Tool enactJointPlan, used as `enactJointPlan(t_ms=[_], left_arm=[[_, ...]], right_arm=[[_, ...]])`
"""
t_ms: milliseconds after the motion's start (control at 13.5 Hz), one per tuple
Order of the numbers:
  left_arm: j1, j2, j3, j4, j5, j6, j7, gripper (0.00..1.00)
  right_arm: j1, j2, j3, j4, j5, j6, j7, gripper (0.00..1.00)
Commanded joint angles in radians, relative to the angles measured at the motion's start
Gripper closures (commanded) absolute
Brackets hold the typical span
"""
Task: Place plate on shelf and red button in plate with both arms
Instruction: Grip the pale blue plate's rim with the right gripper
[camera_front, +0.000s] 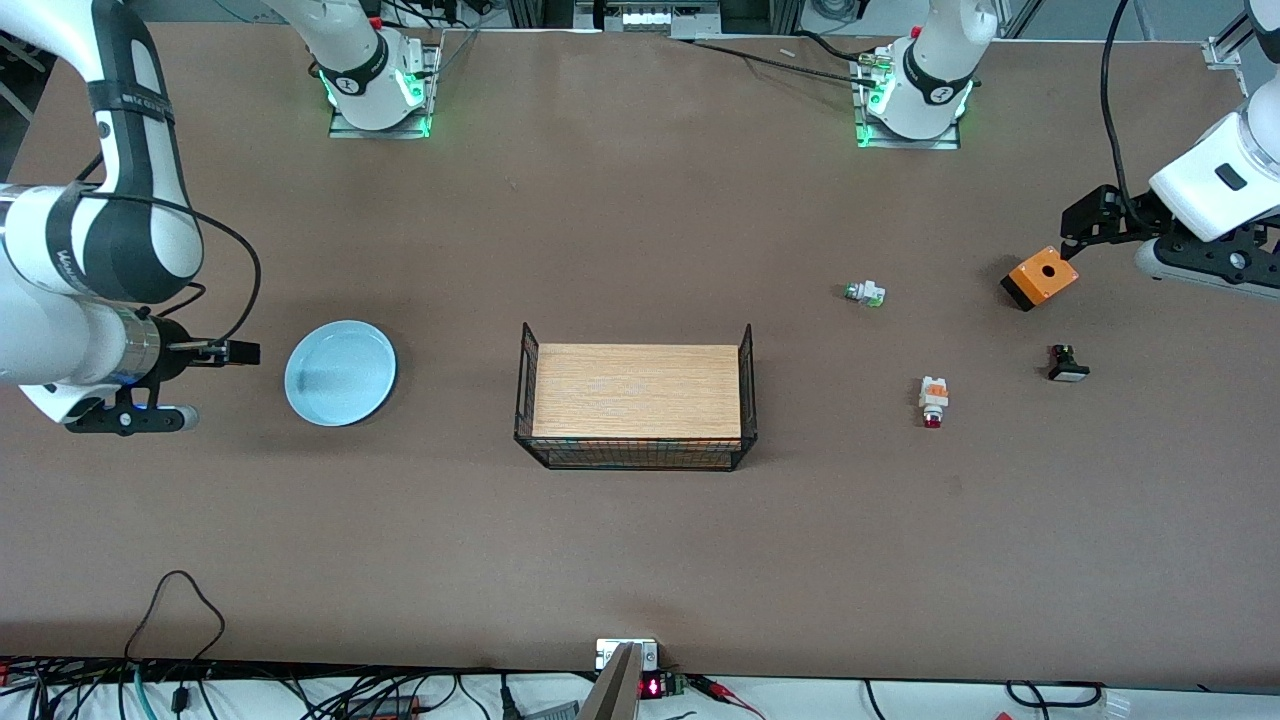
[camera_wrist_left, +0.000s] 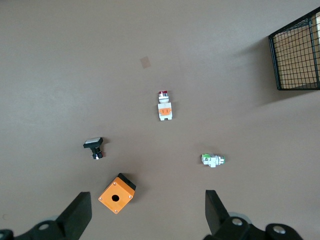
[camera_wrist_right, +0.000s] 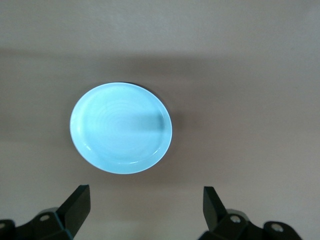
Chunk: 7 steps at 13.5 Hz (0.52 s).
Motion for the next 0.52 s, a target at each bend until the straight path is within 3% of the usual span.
enactJointPlan(t_ms=[0, 446], left_arm=[[0.004, 0.002, 0.003, 0.007, -0.014, -0.011, 0.024, 0.0], [0.002, 0.003, 0.003, 0.007, -0.014, -0.011, 0.023, 0.0]], right_arm=[[-0.041, -0.013, 0.007, -0.126, -0.019, 0.128, -0.006, 0.0], [-0.053, -0.022, 0.007, -0.399, -0.019, 0.464, -0.072, 0.0]])
